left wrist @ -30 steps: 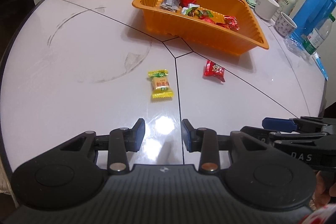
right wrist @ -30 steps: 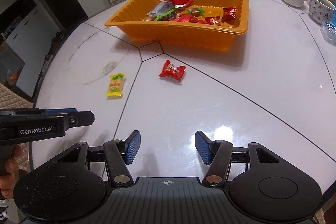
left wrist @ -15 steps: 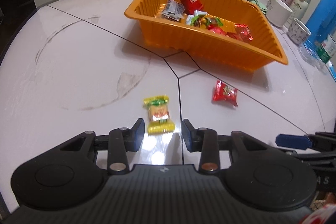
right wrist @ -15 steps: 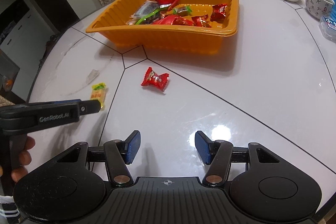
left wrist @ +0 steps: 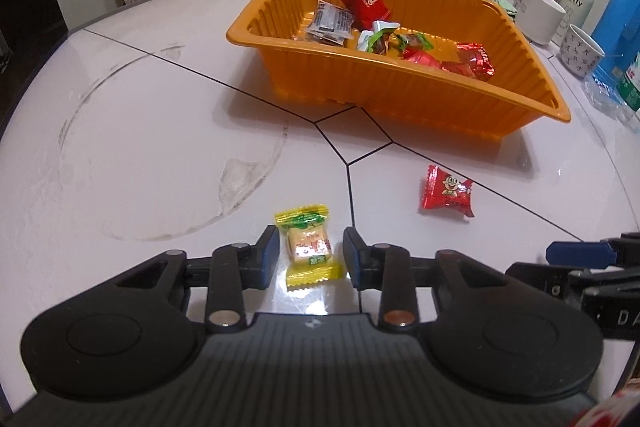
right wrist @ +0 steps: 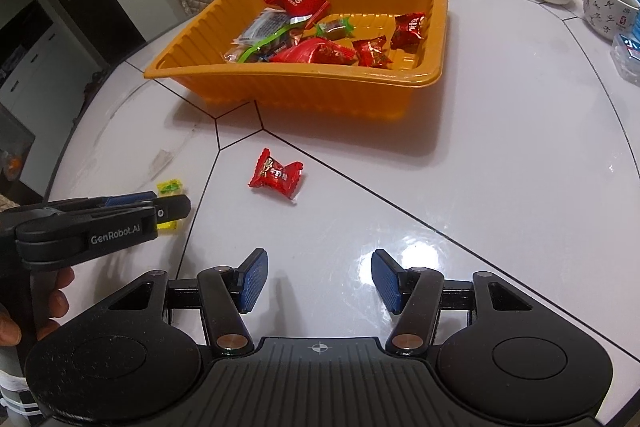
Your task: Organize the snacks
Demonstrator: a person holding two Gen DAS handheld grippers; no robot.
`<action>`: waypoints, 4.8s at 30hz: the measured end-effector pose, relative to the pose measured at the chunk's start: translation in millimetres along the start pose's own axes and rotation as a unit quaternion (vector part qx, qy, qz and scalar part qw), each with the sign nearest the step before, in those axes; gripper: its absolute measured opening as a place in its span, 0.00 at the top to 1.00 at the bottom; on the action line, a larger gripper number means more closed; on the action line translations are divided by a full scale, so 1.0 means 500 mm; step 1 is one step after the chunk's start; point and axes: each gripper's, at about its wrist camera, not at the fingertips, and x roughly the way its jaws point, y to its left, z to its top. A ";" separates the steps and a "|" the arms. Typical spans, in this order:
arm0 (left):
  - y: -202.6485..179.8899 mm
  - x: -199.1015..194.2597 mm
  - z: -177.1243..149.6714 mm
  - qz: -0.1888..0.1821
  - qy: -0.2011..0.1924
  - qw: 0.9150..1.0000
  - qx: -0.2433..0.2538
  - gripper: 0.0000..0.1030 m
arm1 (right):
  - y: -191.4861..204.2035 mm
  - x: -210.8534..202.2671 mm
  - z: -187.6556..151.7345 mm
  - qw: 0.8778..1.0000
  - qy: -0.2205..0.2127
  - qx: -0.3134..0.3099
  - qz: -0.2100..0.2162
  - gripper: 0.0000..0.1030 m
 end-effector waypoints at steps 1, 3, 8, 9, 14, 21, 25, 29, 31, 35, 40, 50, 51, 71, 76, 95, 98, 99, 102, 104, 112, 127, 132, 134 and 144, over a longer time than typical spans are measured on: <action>0.002 -0.001 0.000 0.000 0.000 1.000 0.002 0.73 | 0.001 0.002 0.001 1.000 0.000 -0.002 0.001 0.44; 0.006 -0.001 0.000 -0.002 0.000 1.000 0.003 0.77 | 0.004 0.007 0.003 1.000 -0.001 -0.009 0.004 0.44; 0.022 -0.003 -0.001 -0.013 0.003 1.000 0.000 0.80 | 0.016 0.016 0.010 0.999 -0.013 -0.042 0.006 0.44; 0.025 -0.004 -0.001 -0.013 0.004 1.000 0.000 0.81 | 0.019 0.018 0.012 0.999 -0.017 -0.049 0.008 0.44; 0.045 -0.008 -0.003 -0.010 0.008 1.000 -0.008 0.81 | 0.031 0.032 0.026 0.995 -0.039 -0.091 0.021 0.44; 0.072 -0.012 -0.002 0.005 0.016 1.000 -0.017 0.81 | 0.059 0.072 0.043 0.979 -0.063 -0.195 0.022 0.45; 0.082 -0.014 -0.003 0.007 0.017 1.000 -0.025 0.81 | 0.070 0.084 0.049 0.966 -0.067 -0.246 0.030 0.45; 0.083 -0.014 -0.003 0.006 0.018 1.000 -0.024 0.81 | 0.080 0.096 0.051 0.952 -0.067 -0.298 0.033 0.53; 0.083 -0.014 -0.002 0.006 0.018 1.000 -0.025 0.81 | 0.084 0.105 0.051 0.945 -0.060 -0.320 0.030 0.58; 0.085 -0.015 -0.002 0.005 0.020 0.999 -0.028 0.81 | 0.085 0.114 0.045 0.937 -0.050 -0.343 0.034 0.59; 0.086 -0.014 -0.002 0.005 0.020 0.999 -0.028 0.81 | 0.079 0.118 0.040 0.937 -0.036 -0.344 0.044 0.75; 0.087 -0.014 -0.002 0.005 0.020 0.999 -0.026 0.81 | 0.067 0.113 0.073 0.969 -0.005 -0.243 0.052 0.73; 0.088 -0.014 -0.002 0.005 0.020 0.999 -0.026 0.81 | 0.066 0.114 0.078 0.971 0.000 -0.233 0.056 0.70; 0.088 -0.013 0.001 0.005 0.020 0.999 -0.028 0.81 | 0.070 0.117 0.086 0.980 -0.003 -0.192 0.052 0.79; 0.086 -0.013 0.002 0.007 0.021 0.999 -0.026 0.81 | 0.066 0.109 0.084 0.981 -0.007 -0.184 0.053 0.80; 0.085 -0.087 0.054 -0.011 -0.024 0.999 -0.026 0.81 | 0.053 0.017 0.091 0.982 -0.051 -0.163 0.080 0.80; 0.084 -0.107 0.079 -0.018 -0.039 0.999 -0.021 0.81 | 0.047 -0.005 0.103 0.982 -0.070 -0.158 0.080 0.80; 0.082 -0.113 0.089 -0.018 -0.044 0.999 -0.016 0.81 | 0.045 -0.011 0.107 0.982 -0.074 -0.157 0.079 0.80; 0.073 -0.126 0.119 -0.017 -0.057 0.998 -0.003 0.81 | 0.035 -0.028 0.124 0.982 -0.086 -0.147 0.077 0.80; 0.067 -0.128 0.141 -0.021 -0.065 0.998 0.003 0.81 | 0.028 -0.036 0.136 0.983 -0.093 -0.140 0.072 0.80; 0.033 -0.108 0.230 -0.036 -0.097 0.994 0.039 0.81 | 0.001 -0.055 0.189 0.984 -0.114 -0.125 0.052 0.80; -0.013 0.000 0.308 -0.049 -0.073 0.992 0.092 0.81 | -0.029 -0.018 0.253 0.989 -0.114 -0.093 0.024 0.80; -0.012 0.032 0.314 -0.051 -0.057 0.993 0.092 0.81 | -0.039 -0.007 0.261 0.990 -0.112 -0.086 0.018 0.80; -0.013 0.042 0.316 -0.051 -0.055 0.993 0.095 0.81 | -0.044 -0.001 0.264 0.990 -0.110 -0.082 0.016 0.80; -0.016 0.087 0.315 -0.046 -0.028 0.993 0.106 0.80 | -0.055 0.017 0.265 0.992 -0.098 -0.072 0.013 0.80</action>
